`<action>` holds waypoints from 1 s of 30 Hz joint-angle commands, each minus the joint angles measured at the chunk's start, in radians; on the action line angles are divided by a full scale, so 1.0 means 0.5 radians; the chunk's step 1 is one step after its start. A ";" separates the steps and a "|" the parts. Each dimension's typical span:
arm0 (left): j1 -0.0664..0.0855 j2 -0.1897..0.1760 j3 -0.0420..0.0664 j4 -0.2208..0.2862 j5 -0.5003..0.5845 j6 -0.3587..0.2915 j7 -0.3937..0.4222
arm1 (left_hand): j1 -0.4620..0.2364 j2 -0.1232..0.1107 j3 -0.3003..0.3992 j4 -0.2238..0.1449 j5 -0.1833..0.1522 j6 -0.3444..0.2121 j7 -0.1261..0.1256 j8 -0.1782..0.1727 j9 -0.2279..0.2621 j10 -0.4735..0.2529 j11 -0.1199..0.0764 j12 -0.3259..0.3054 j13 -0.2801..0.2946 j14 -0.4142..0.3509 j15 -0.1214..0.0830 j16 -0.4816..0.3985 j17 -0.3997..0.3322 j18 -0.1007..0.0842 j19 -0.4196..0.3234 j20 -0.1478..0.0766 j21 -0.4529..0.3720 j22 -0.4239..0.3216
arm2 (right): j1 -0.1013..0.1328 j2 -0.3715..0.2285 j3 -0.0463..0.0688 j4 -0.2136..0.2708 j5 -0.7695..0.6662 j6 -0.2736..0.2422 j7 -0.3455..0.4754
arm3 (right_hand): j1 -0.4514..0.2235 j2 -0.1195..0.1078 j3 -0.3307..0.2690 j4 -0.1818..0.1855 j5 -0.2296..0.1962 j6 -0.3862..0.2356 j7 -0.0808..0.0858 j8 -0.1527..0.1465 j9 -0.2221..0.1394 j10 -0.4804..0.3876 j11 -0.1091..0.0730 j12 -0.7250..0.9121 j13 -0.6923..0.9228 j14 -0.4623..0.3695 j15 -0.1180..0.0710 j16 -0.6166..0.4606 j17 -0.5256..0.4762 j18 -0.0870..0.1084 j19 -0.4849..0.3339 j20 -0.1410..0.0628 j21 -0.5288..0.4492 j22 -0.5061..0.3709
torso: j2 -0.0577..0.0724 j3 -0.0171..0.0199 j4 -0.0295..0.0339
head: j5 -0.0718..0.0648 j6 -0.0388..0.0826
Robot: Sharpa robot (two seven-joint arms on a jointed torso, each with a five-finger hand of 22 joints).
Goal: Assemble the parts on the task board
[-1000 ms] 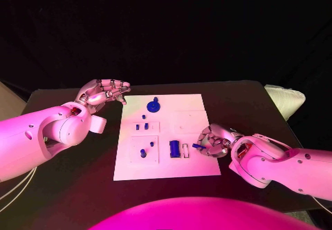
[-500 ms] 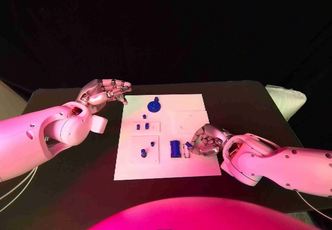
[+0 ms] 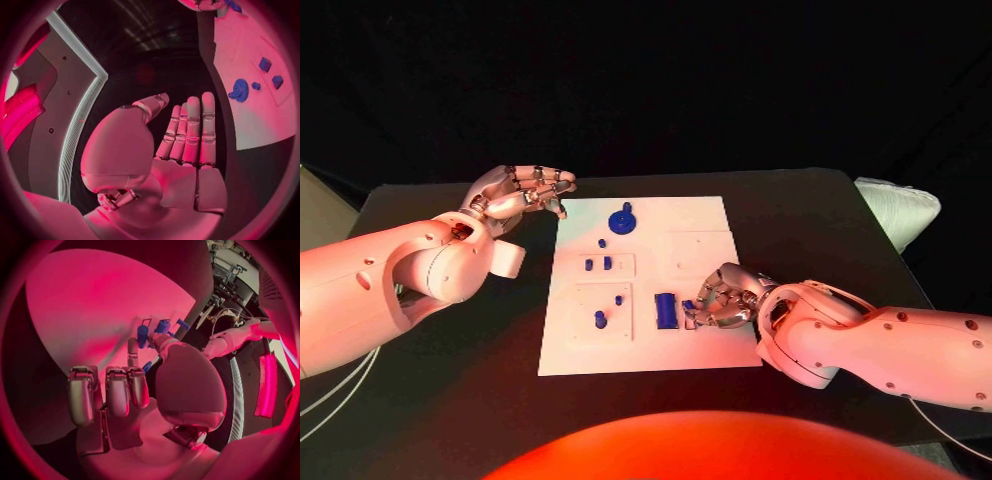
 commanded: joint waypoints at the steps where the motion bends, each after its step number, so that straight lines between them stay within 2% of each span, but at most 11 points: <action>1: 0.000 0.004 0.001 0.006 -0.003 0.034 0.002 | 0.008 0.009 -0.004 0.005 -0.003 -0.014 0.004 0.007 -0.003 -0.010 -0.004 0.014 -0.002 -0.010 0.003 -0.004 -0.003 0.012 0.009 0.001 -0.008 -0.002 | -0.005 0.004 0.000 0.000 -0.021 0.048 -0.032 | -0.021 -0.001 -0.008 -0.002 -0.007 0.006 -0.003 0.009 -0.001 0.177 -0.012 0.010 0.489 0.200 -0.012 0.011 0.468 -0.040 0.189 -0.012 0.006 0.501 | 0.001 0.0000 0.000 | 0.003 0.000; 16: 0.000 0.002 0.001 0.005 -0.003 0.035 -0.002 | 0.006 0.010 -0.005 0.008 -0.003 -0.014 0.004 0.008 -0.003 -0.012 -0.003 0.014 -0.002 -0.010 0.003 -0.004 -0.003 0.012 0.010 0.001 -0.009 -0.003 | -0.008 0.013 0.000 -0.005 -0.041 0.023 -0.027 | -0.066 0.012 -0.051 0.021 -0.023 0.020 -0.008 0.020 0.005 0.174 -0.016 0.003 0.486 0.199 -0.016 0.008 0.462 -0.038 0.187 -0.016 -0.004 0.498 | 0.000 -0.0003 0.000 | -0.001 0.000; 25: 0.000 0.001 0.001 0.003 -0.003 0.036 -0.004 | 0.004 0.012 -0.006 0.011 -0.003 -0.015 0.004 0.008 -0.003 -0.013 -0.003 0.015 -0.003 -0.010 0.004 -0.004 -0.003 0.012 0.010 0.002 -0.010 -0.004 | -0.009 0.015 0.000 0.006 -0.030 0.024 -0.012 | -0.228 0.049 -0.161 0.028 0.020 0.022 -0.006 0.021 0.007 0.177 -0.015 0.008 0.490 0.200 -0.015 0.010 0.468 -0.039 0.188 -0.016 0.005 0.500 | 0.001 0.0001 0.001 | 0.000 0.000; 30: 0.000 0.001 0.001 0.002 -0.003 0.035 -0.005 | 0.004 0.012 -0.006 0.011 -0.003 -0.015 0.004 0.008 -0.003 -0.013 -0.003 0.015 -0.003 -0.010 0.004 -0.004 -0.003 0.012 0.010 0.002 -0.010 -0.004 | -0.009 0.005 0.001 0.018 -0.028 0.028 -0.003 | -0.255 0.054 -0.183 0.028 0.035 0.020 -0.008 0.021 0.007 0.176 -0.016 0.005 0.488 0.199 -0.016 0.009 0.465 -0.039 0.187 -0.016 0.001 0.499 | 0.000 0.0007 0.001 | 0.001 0.000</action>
